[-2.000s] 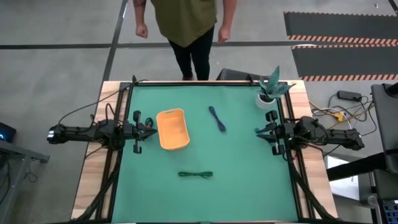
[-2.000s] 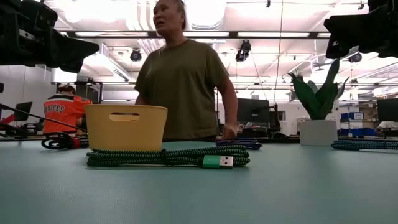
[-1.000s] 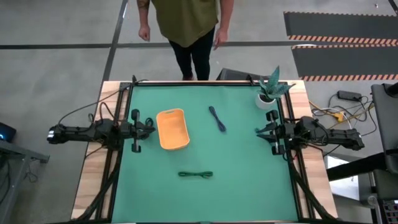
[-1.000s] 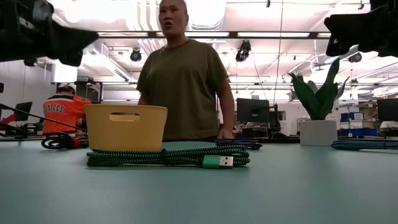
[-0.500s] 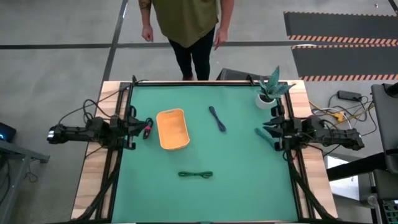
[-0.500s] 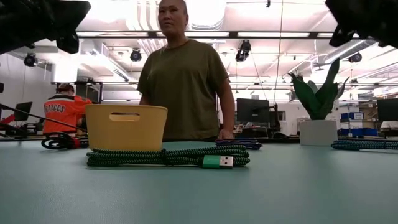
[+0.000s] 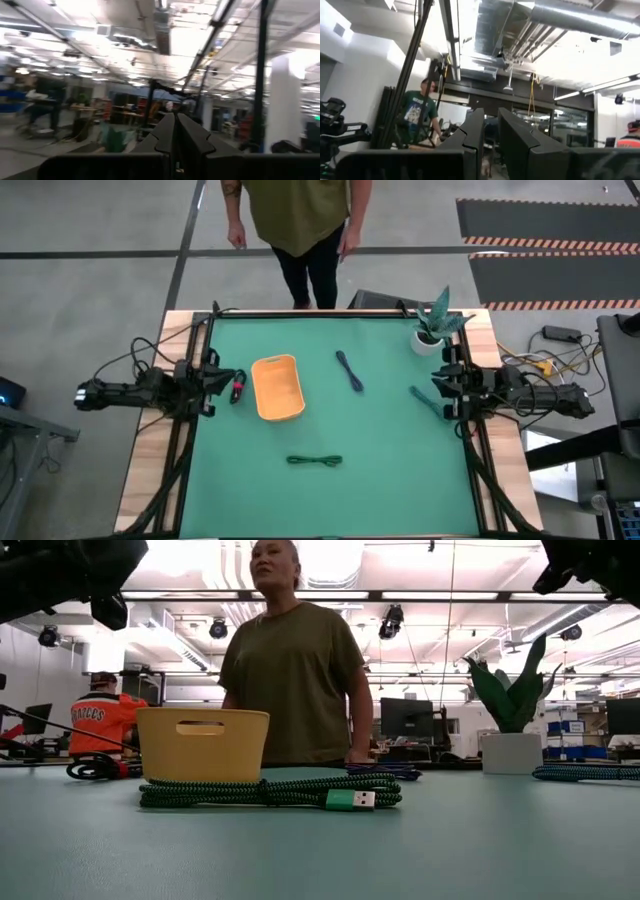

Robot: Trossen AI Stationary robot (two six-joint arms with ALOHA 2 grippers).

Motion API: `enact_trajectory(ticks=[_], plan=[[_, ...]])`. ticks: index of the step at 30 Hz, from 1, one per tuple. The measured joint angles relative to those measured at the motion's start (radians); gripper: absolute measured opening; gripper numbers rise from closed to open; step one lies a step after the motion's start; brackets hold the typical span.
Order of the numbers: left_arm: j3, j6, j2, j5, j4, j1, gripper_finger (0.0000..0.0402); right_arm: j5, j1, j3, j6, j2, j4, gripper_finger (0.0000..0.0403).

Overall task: Pick and place USB-C Cables
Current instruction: Put the black USB cable into the orange bin

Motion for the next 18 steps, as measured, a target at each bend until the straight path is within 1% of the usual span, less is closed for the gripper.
enact_trajectory(ticks=[6, 9, 14, 18], plan=[[0.016, -0.012, 0.086, -0.141, -0.001, 0.000, 0.0004, 0.017, 0.000, 0.004, -0.024, 0.128, 0.149, 0.0047], [0.032, -0.052, 0.152, -0.198, 0.000, 0.000, 0.0004, 0.027, 0.000, 0.042, -0.037, 0.205, 0.146, 0.0047], [0.067, -0.134, 0.266, -0.245, 0.001, 0.000, 0.0004, 0.027, 0.000, 0.121, -0.070, 0.329, 0.148, 0.0047], [0.092, -0.188, 0.342, -0.286, -0.003, 0.000, 0.0004, 0.027, 0.000, 0.164, -0.096, 0.394, 0.148, 0.0047]])
